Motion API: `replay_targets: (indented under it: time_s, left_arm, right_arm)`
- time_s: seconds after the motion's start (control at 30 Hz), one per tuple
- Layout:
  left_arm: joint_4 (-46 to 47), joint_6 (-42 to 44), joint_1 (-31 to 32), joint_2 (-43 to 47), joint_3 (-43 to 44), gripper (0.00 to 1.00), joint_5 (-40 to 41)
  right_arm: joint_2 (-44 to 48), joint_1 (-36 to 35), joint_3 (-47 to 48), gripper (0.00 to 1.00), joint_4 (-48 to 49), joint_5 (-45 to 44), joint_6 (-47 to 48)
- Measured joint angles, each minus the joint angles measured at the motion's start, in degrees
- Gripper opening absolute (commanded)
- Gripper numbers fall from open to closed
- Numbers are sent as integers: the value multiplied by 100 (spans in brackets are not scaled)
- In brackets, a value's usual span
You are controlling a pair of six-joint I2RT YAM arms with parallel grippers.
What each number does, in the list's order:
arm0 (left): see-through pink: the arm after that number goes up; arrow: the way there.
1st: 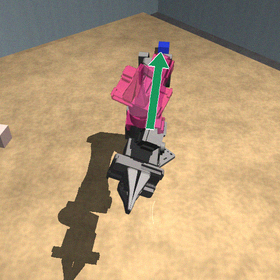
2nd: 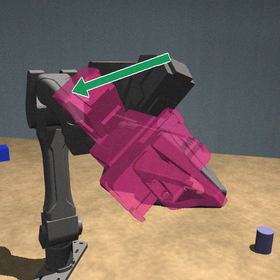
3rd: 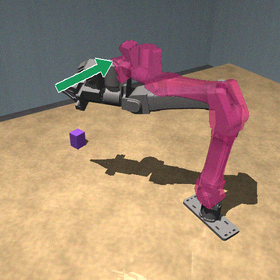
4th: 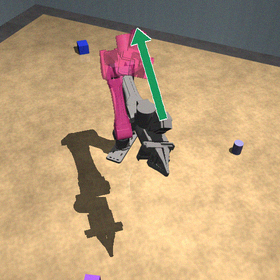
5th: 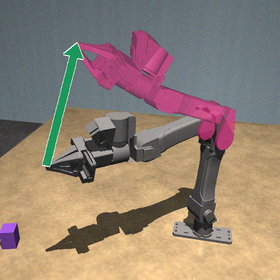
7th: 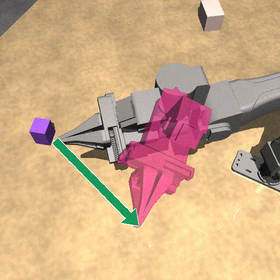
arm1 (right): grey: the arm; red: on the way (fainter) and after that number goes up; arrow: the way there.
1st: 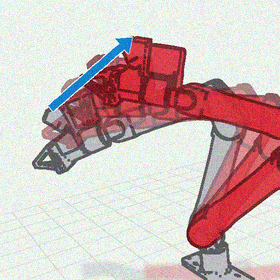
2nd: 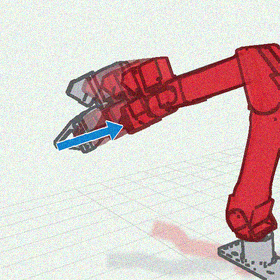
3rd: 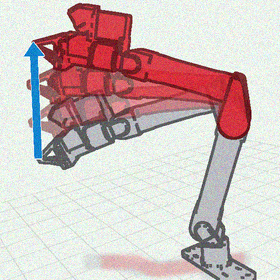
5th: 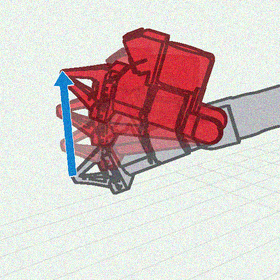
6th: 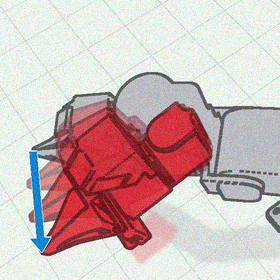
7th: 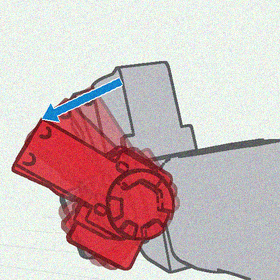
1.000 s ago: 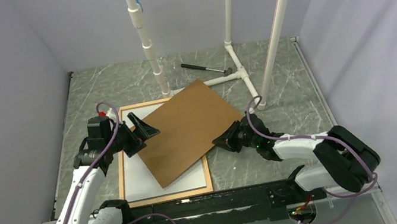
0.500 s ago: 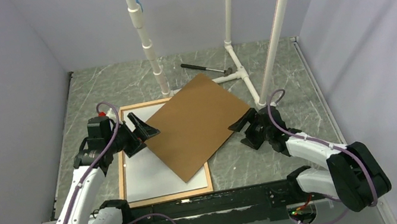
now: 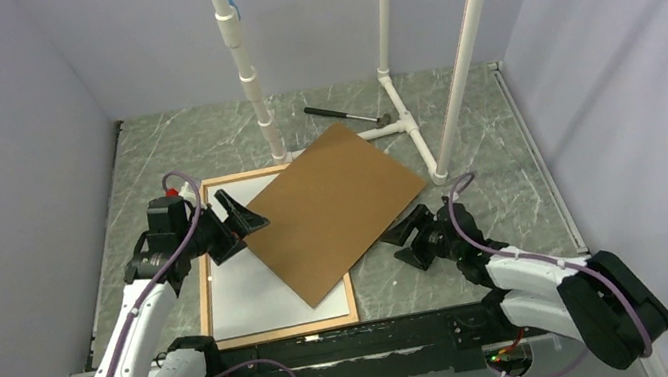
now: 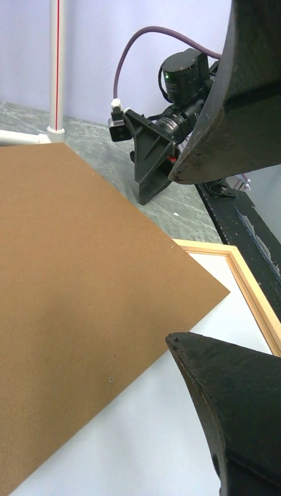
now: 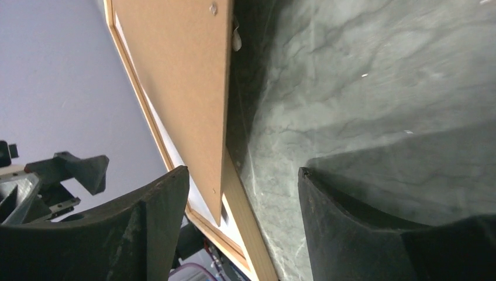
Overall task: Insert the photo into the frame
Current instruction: Pick up the photo frame item at the center of the board.
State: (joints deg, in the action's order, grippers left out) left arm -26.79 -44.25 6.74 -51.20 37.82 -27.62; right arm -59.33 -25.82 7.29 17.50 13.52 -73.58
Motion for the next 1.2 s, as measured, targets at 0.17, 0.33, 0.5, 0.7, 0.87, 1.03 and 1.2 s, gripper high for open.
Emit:
replay_targets:
  time_s: [0.17, 0.33, 0.5, 0.7, 0.87, 1.03, 1.2]
  left_arm:
    - [2, 2, 0, -2, -11, 99, 0]
    - [39, -2, 9, 0, -20, 99, 0]
    - [44, 0, 9, 0, -22, 99, 2]
    - [42, 2, 20, 0, -22, 99, 2]
    - [39, 2, 22, 0, -22, 99, 2]
    - [39, 4, 24, 0, -22, 100, 4]
    - [37, 4, 24, 0, -22, 99, 4]
  right_arm:
    - [-815, -400, 2, 61, 920, -2, -280]
    - [-1762, -522, 7, 55, 2083, 57, -560]
    - [-2804, -566, 11, 49, 3425, 164, -863]
    - [-3775, -636, 15, 32, 4651, 203, -1176]
    - [-4492, -654, -4, 9, 5672, 203, -1451]
    - [-4959, -660, -101, 0, 6520, 225, -1628]
    - [-5036, -660, -177, 0, 6660, 245, -1703]
